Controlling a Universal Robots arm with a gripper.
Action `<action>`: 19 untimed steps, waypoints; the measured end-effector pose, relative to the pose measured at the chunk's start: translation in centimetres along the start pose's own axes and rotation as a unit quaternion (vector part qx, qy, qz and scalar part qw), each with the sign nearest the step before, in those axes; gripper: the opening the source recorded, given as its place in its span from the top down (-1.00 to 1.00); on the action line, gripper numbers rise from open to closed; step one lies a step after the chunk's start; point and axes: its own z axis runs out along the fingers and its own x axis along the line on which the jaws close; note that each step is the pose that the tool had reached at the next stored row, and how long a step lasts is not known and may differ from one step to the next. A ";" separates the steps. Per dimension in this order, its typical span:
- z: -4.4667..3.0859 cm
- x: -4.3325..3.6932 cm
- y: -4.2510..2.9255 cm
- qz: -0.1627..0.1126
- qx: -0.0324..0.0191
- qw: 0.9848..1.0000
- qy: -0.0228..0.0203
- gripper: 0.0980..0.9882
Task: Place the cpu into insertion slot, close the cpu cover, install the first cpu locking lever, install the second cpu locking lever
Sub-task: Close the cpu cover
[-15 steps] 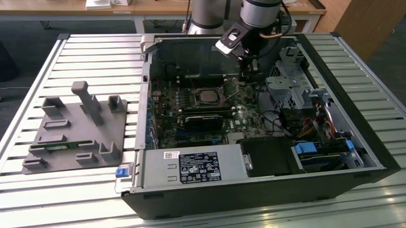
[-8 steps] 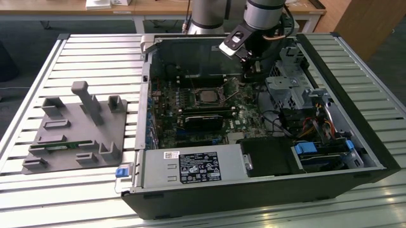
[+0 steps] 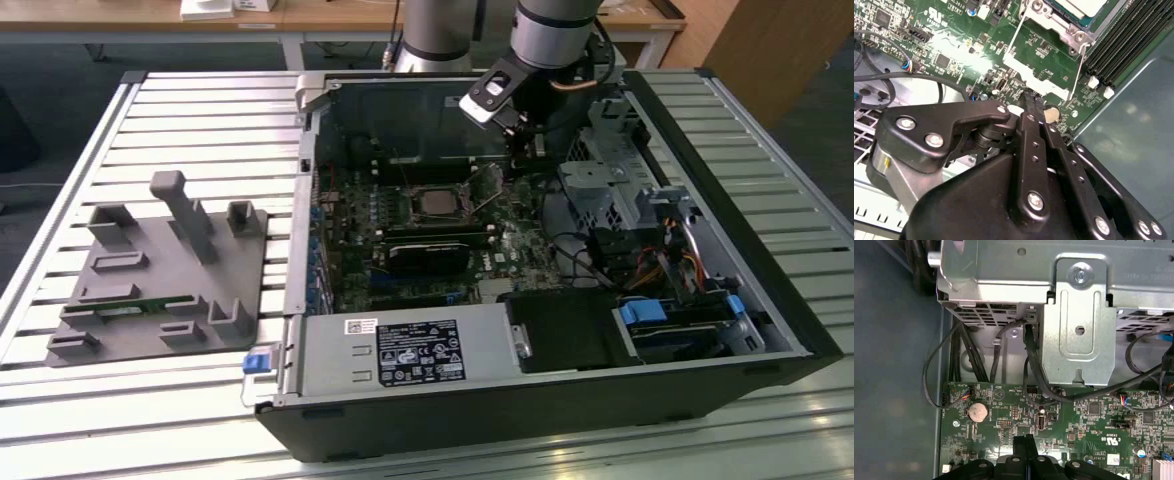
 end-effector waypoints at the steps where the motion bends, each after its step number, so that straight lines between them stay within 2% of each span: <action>1: 0.04 0.00 -0.15 0.000 0.000 1.000 0.000 0.96; 19: 0.37 0.05 -3.03 0.000 0.000 1.000 0.000 0.96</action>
